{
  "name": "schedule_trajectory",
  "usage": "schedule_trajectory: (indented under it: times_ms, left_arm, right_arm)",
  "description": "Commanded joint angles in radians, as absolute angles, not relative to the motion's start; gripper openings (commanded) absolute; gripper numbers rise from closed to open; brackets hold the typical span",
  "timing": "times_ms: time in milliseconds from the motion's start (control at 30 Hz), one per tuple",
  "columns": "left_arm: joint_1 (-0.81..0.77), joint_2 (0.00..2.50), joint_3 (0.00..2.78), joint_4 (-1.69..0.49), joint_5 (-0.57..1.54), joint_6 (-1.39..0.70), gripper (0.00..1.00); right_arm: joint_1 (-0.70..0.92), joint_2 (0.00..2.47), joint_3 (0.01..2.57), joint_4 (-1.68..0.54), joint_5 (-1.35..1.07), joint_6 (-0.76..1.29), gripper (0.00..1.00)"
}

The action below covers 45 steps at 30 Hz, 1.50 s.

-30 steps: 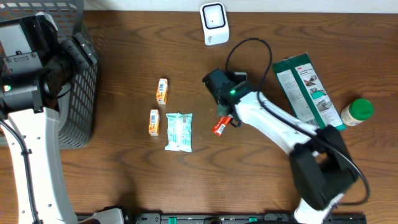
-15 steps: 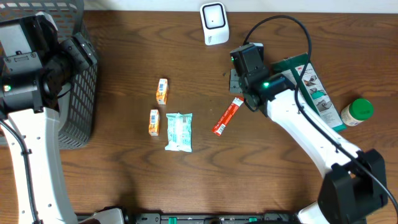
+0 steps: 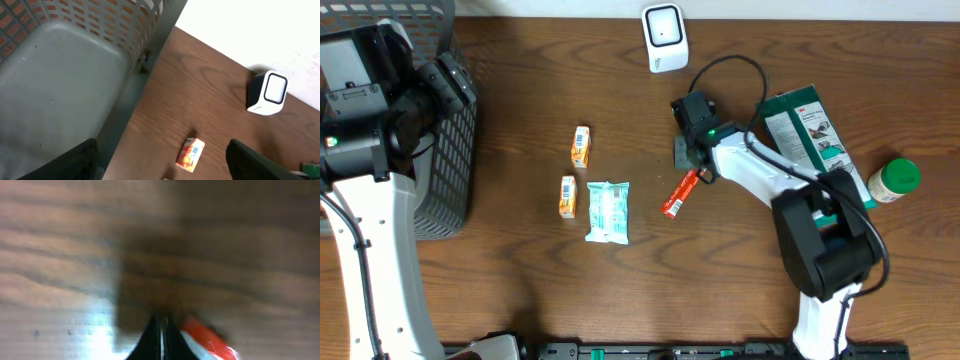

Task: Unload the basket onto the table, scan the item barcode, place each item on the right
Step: 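Grasp the red snack stick with the right gripper and rotate it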

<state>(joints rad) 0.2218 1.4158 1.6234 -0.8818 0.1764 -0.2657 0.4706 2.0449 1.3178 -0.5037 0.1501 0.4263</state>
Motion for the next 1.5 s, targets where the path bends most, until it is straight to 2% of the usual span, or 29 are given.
schedule_trajectory:
  times_ms: [0,233,367,400,500,567,600,767,1067,1267,1400,1467]
  left_arm:
    - [0.224,1.418,1.623,-0.881,0.167,-0.274,0.82]
    - [0.224,1.418,1.623,-0.881,0.167,-0.274,0.82]
    - [0.224,1.418,1.623,-0.881,0.167,-0.274,0.82]
    - [0.224,1.418,1.623,-0.881,0.167,-0.274,0.82]
    - [0.224,1.418,1.623,-0.881,0.167,-0.274,0.82]
    - [0.224,1.418,1.623,-0.881,0.167,-0.274,0.82]
    - [0.224,1.418,1.623,-0.881,0.167,-0.274,0.82]
    - [0.224,1.418,1.623,-0.881,0.167,-0.274,0.82]
    - [0.224,1.418,1.623,-0.881,0.167,-0.274,0.82]
    - [0.224,1.418,1.623,-0.881,0.167,-0.274,0.82]
    - [0.224,1.418,1.623,-0.881,0.167,-0.274,0.82]
    - [0.224,1.418,1.623,-0.881,0.167,-0.274,0.82]
  right_arm:
    - [0.473,2.03,1.325,-0.587,0.125,0.376,0.01]
    - [0.473,1.924,1.325,-0.836,0.122,0.376,0.05]
    - [0.473,1.866,1.325,-0.893,0.113,0.321,0.08]
    - [0.473,1.85,1.325,-0.9,0.109,0.29,0.12]
    - [0.473,1.796,1.325,-0.902,0.105,0.174,0.52]
    - [0.472,1.766,1.325,-0.88,0.107,0.071,0.67]
    - [0.472,1.763,1.325,-0.876,0.107,0.048,0.68]
    - [0.473,1.77,1.32,-0.895,0.082,-0.264,0.57]
    - [0.472,1.779,1.178,-0.825,0.069,-0.641,0.56]
    - [0.461,1.779,1.06,-0.633,0.068,-0.697,0.55]
    - [0.462,1.779,1.042,-0.606,-0.031,-0.675,0.39]
    - [0.462,1.779,1.042,-0.606,-0.1,-0.63,0.4]
